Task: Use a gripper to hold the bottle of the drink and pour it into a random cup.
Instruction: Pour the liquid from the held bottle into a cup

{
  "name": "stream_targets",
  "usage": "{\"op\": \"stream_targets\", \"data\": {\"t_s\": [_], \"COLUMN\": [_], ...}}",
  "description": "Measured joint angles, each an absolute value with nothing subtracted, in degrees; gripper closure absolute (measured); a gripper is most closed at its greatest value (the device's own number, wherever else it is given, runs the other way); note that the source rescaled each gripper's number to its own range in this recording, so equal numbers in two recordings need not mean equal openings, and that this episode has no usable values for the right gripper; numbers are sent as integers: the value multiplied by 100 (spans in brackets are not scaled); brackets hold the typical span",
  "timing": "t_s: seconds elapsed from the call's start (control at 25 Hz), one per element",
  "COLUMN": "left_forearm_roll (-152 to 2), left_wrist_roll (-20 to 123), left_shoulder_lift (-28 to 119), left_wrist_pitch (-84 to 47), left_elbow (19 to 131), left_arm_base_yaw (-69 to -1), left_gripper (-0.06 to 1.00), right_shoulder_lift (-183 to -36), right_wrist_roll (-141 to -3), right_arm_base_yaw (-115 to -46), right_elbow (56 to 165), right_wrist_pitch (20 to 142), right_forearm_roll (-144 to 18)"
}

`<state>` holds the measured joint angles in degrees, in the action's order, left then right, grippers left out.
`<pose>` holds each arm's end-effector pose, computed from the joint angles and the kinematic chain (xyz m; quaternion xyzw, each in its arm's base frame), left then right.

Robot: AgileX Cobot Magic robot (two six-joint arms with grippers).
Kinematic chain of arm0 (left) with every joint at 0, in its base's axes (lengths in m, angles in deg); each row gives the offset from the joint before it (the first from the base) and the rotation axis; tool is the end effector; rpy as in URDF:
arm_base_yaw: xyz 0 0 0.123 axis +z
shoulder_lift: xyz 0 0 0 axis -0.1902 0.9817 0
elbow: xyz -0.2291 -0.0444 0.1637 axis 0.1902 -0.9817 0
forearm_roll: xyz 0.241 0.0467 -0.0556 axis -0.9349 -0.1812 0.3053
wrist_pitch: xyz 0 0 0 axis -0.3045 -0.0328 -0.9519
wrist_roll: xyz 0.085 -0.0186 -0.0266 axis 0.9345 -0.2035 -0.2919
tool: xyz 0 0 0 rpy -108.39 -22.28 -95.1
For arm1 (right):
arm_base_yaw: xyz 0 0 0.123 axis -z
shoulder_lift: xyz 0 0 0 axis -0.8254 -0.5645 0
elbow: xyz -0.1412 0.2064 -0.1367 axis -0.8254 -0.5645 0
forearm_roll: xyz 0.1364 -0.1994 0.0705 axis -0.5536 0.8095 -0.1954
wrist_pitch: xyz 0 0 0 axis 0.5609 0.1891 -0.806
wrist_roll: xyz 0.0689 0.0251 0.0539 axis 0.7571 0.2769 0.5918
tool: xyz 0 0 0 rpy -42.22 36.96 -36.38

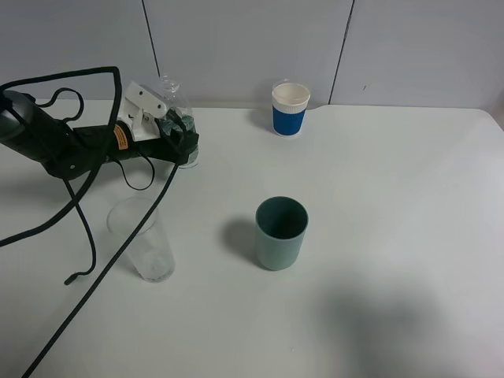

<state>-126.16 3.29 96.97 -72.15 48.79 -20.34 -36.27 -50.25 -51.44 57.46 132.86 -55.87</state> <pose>0.3752 -0.1050 0.0837 0.2802 0.7693 -0.1886 0.5424 -0.0027 0.0010 0.2703 0.0226 0.8591 -0.0186 0.5110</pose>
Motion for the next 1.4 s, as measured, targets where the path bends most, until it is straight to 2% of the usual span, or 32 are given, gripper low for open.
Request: {"op": "stream_targets", "data": {"t_s": [0.36,1.04,1.4], "left_forearm_roll": [-12616,-12601,-11714], "left_wrist_roll": [329,794,1780], "left_shoulder_lift": [9690,8808,8232], "left_wrist_pitch": [-7181,-6058,-5965], "left_elbow": [4879,4853,4438], "left_arm_base_yaw": [-2034,-2052,-2393], "left_gripper": [94,94,94], "right_shoulder_lift": [-3627,-3627,-3627], "right_wrist_roll": [-5025,-5025,-5025], "right_arm_base_yaw": [-5144,-5144,-5144], "right_elbow": [5746,5746,5746], "right_wrist_pitch": [13286,13286,13286], "right_forearm_roll": [-5587,-5587,-5587]}}
